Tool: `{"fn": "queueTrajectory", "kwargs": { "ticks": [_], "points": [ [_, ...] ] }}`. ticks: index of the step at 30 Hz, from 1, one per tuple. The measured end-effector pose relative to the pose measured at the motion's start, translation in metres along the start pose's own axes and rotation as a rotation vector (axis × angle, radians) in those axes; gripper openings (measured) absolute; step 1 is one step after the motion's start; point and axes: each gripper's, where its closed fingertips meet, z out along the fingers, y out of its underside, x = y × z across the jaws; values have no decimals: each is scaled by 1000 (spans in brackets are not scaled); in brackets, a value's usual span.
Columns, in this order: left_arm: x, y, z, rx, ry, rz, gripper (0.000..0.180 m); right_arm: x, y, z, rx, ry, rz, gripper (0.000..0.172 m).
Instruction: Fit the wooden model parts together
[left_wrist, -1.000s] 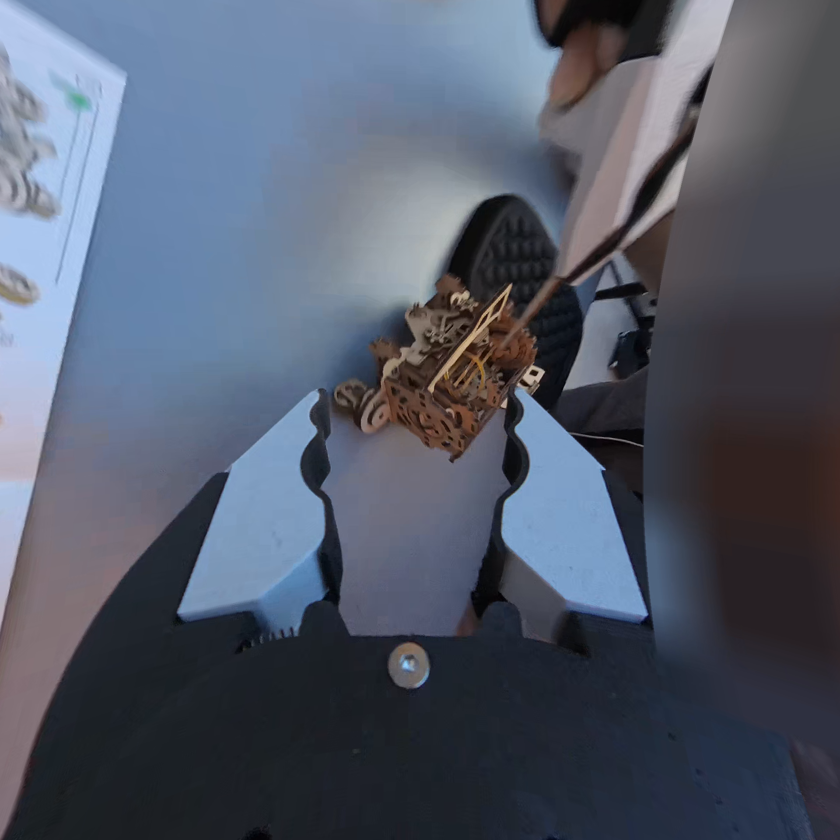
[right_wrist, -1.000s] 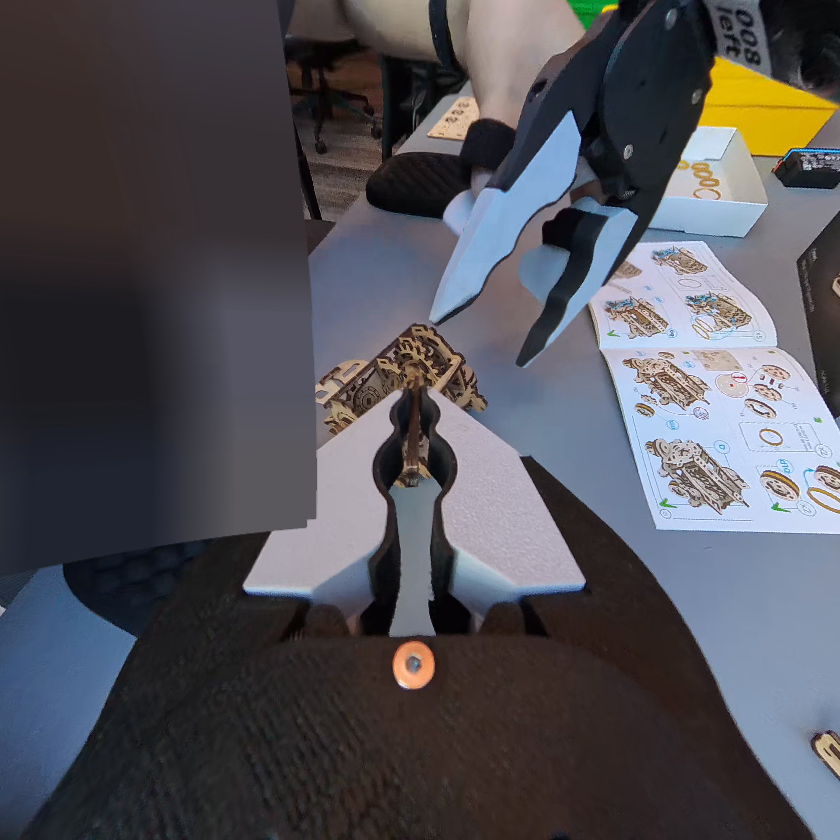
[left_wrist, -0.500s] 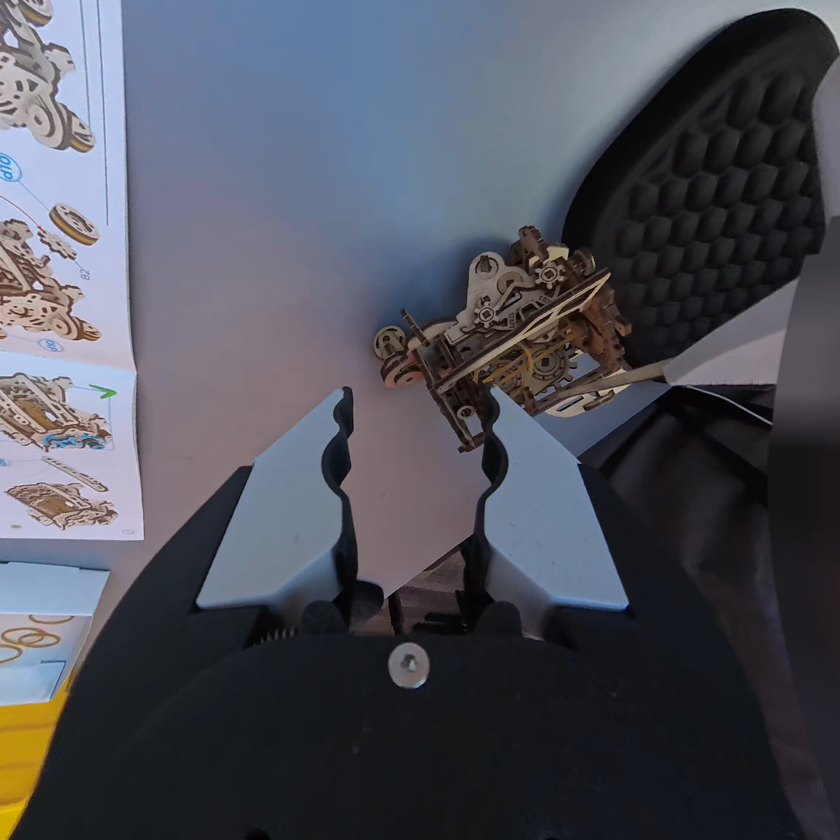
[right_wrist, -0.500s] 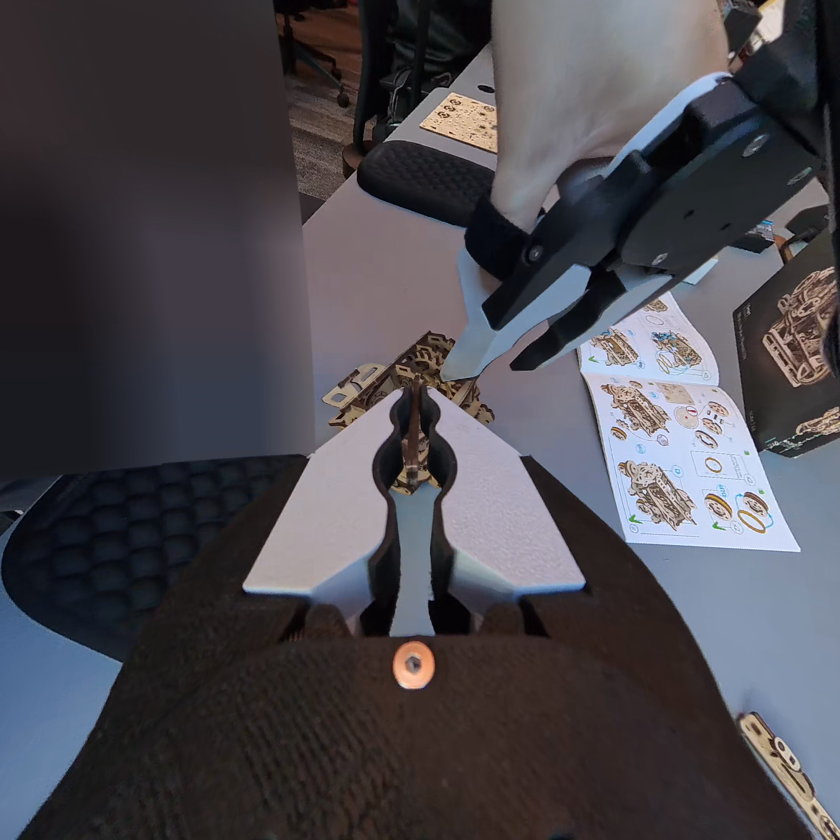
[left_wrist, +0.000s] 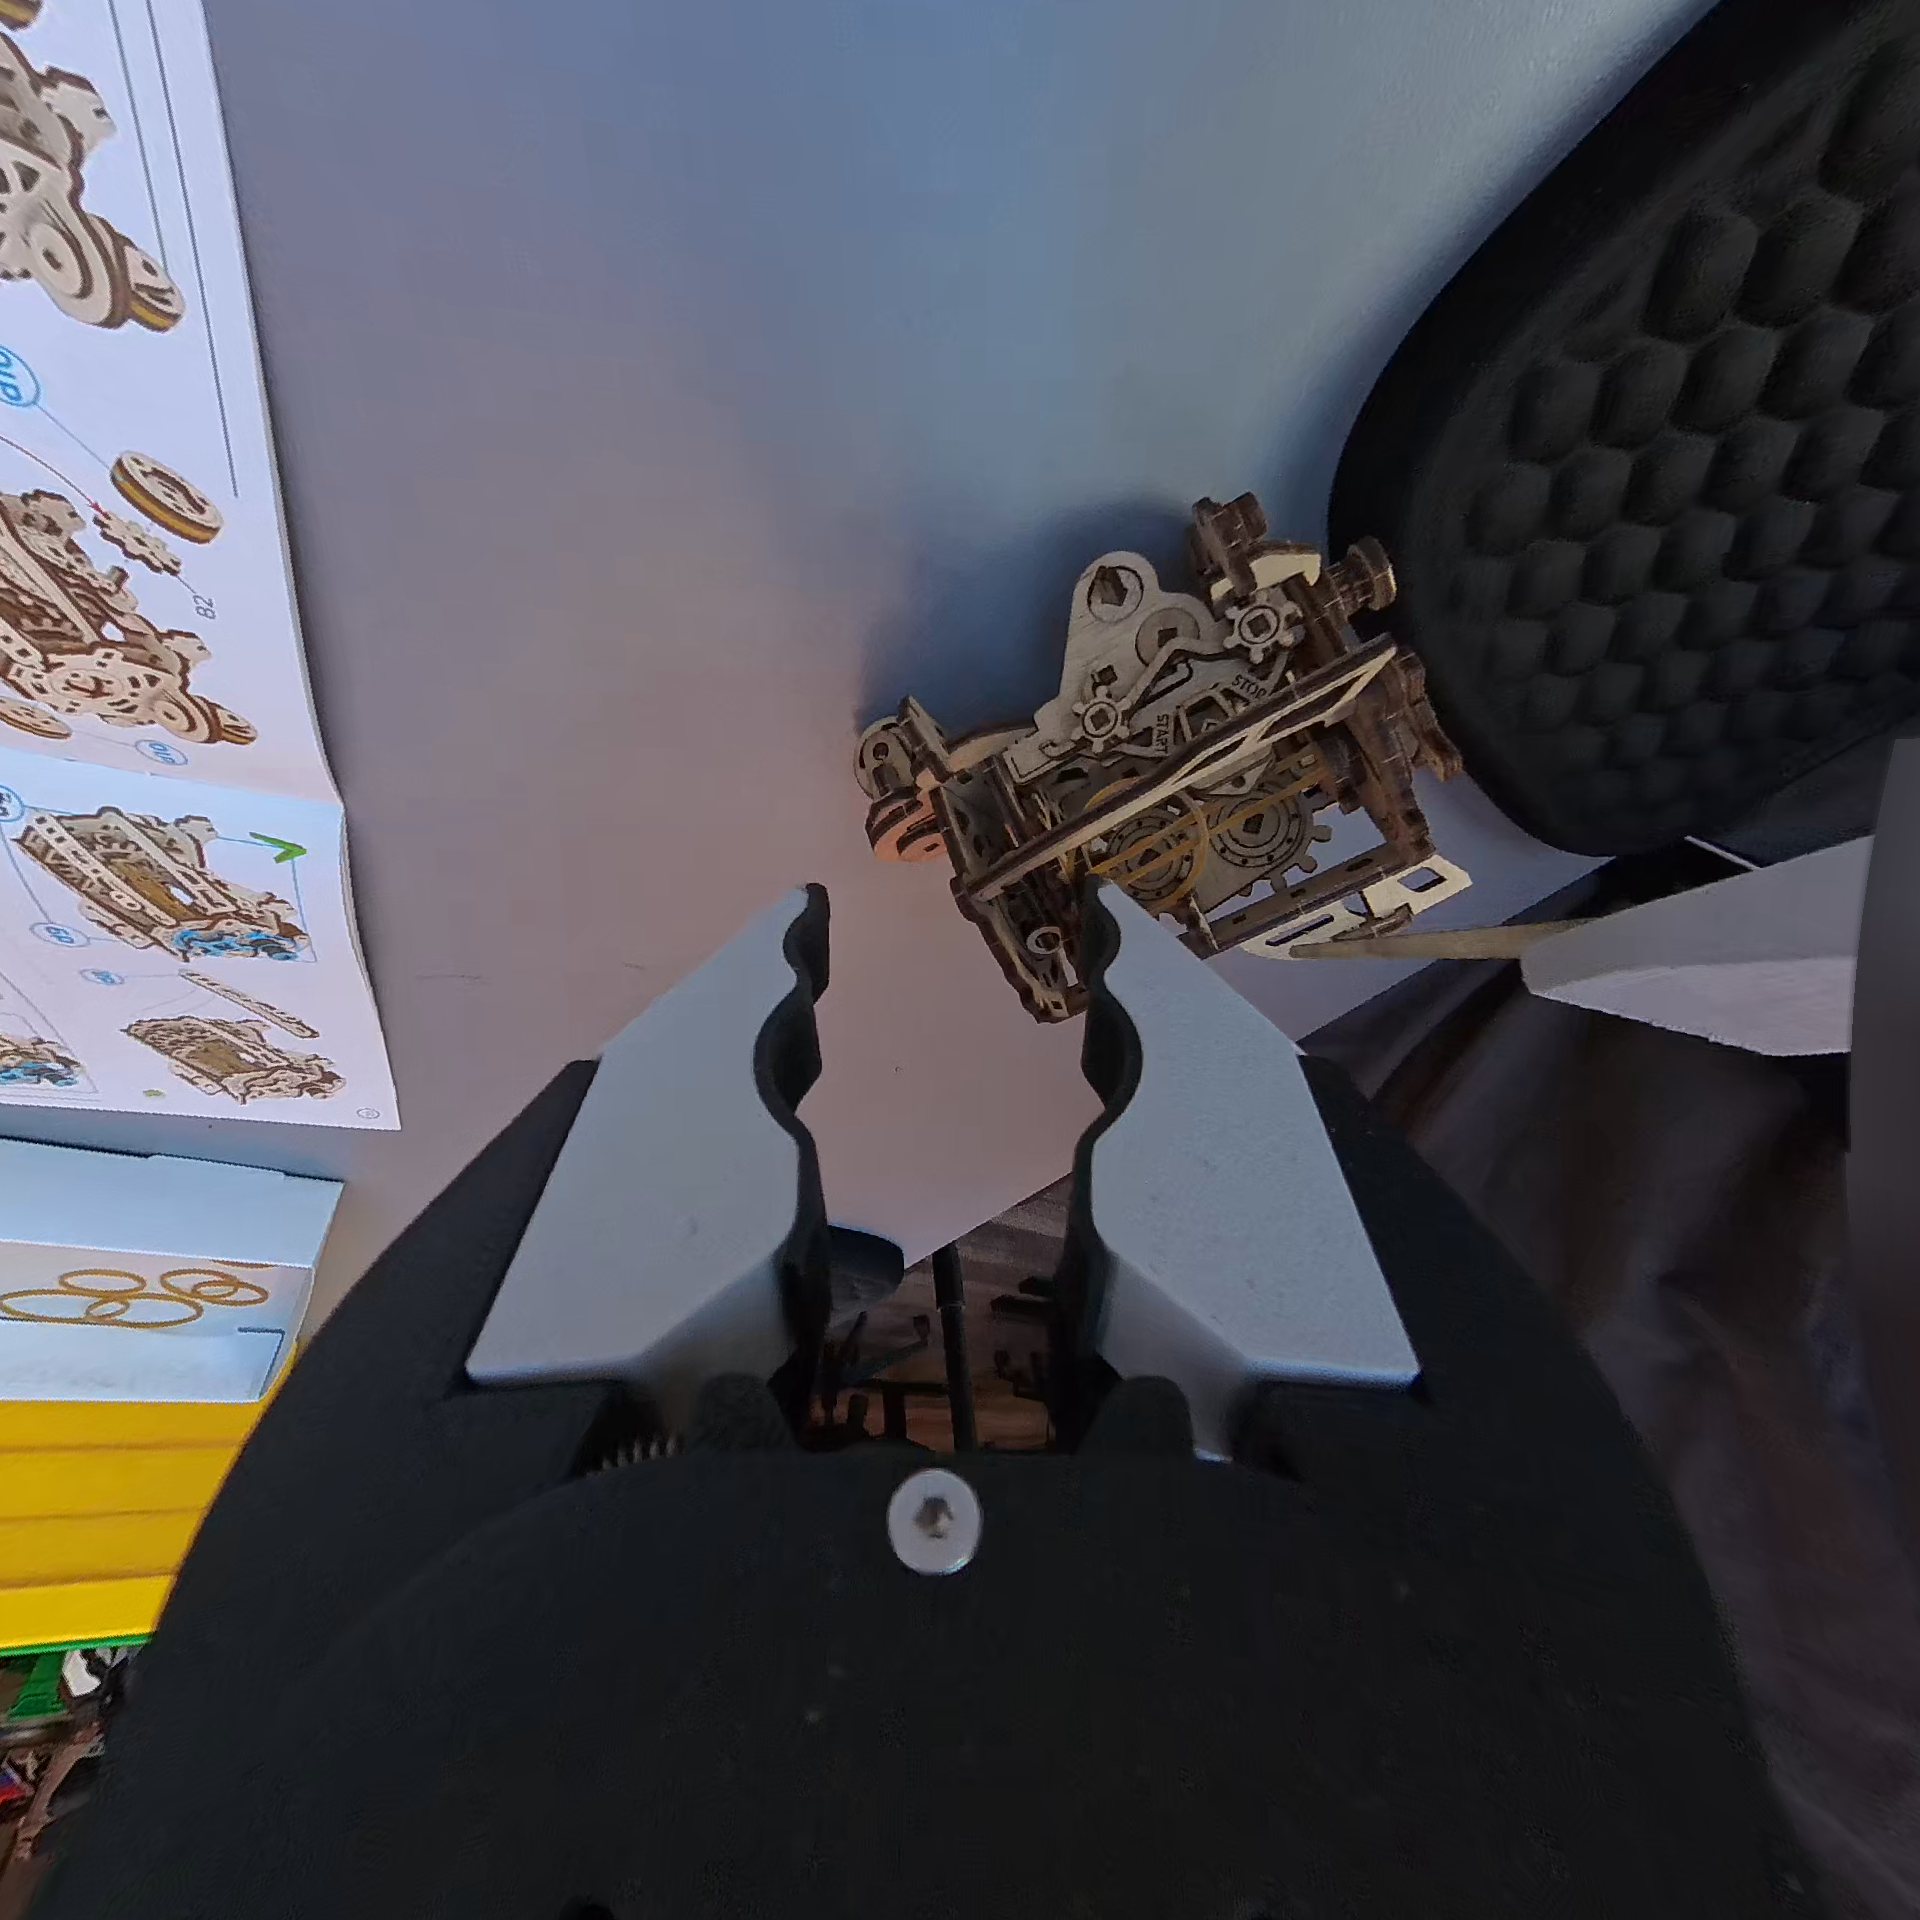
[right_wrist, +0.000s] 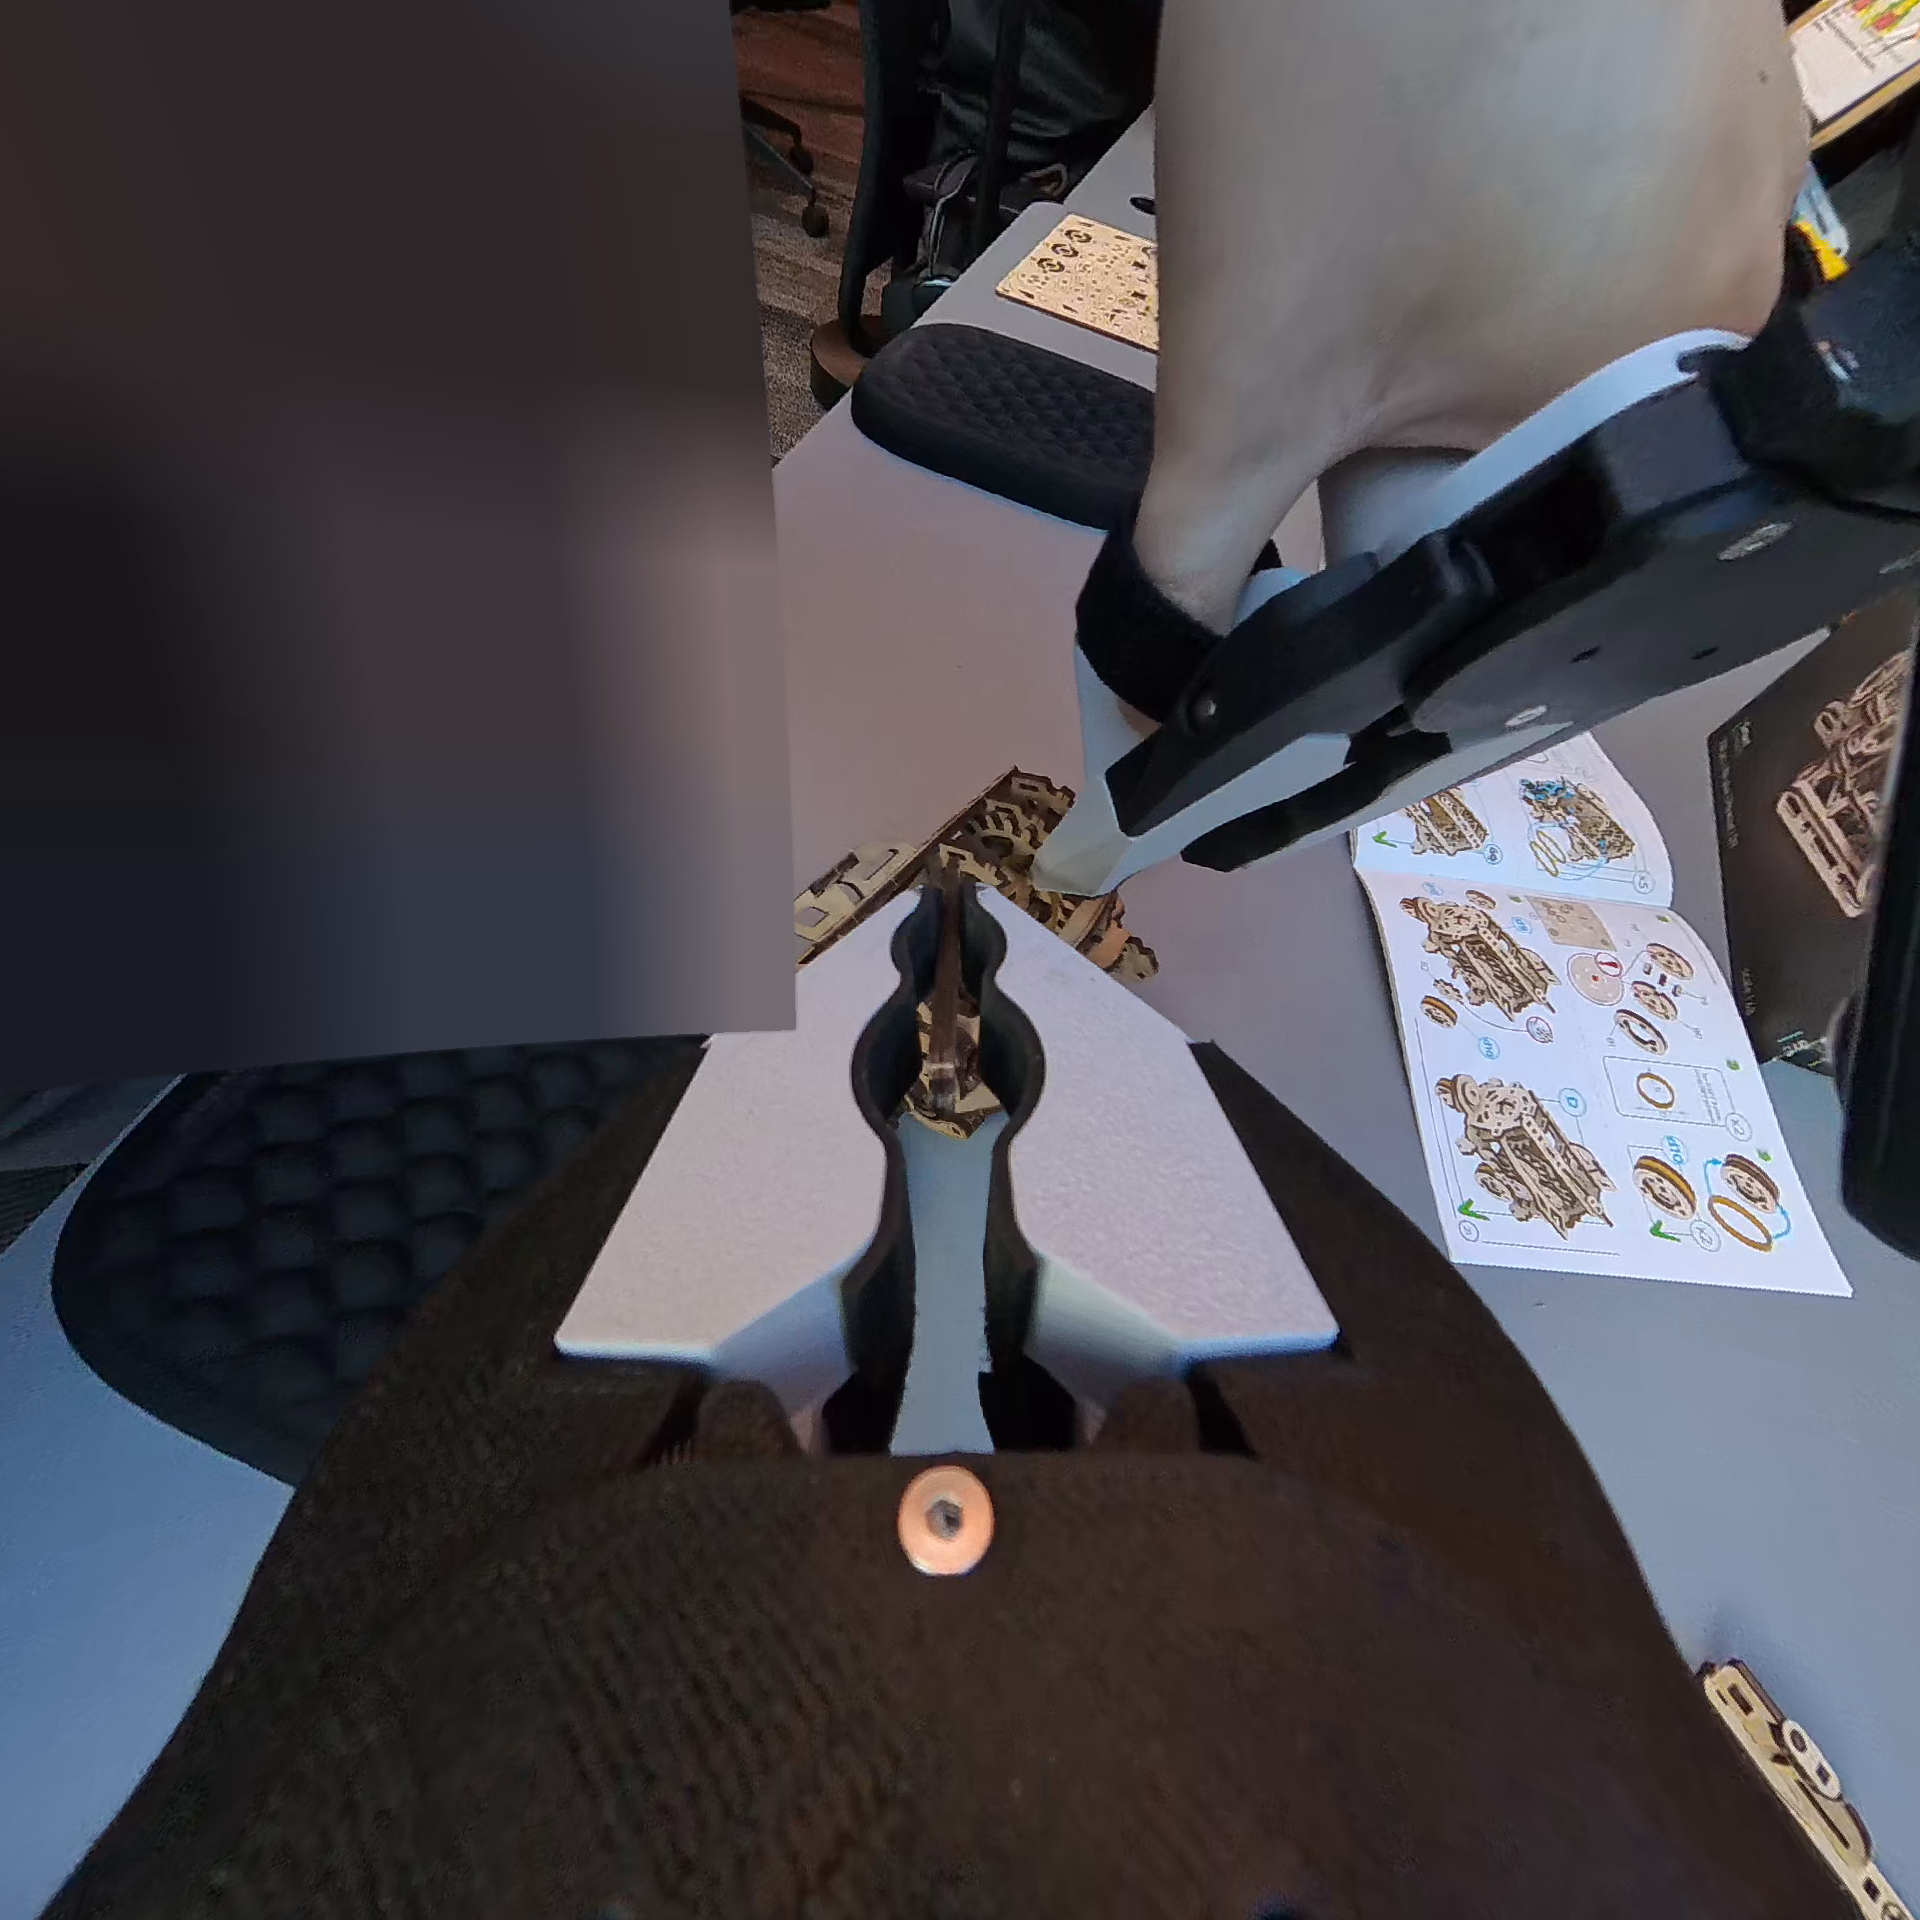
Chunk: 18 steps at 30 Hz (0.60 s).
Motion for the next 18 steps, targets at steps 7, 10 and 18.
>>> {"fn": "queueTrajectory", "kwargs": {
  "ticks": [7,10,18],
  "points": [
    [1,7,1,-28,2,10,35,0,7,5,-37,2,-3,1],
    [1,7,1,-31,1,13,35,4,5,6,-22,32,-7,0],
    [-2,12,3,-42,14,-1,34,15,11,16,-28,106,-7,0]
  ]
}}
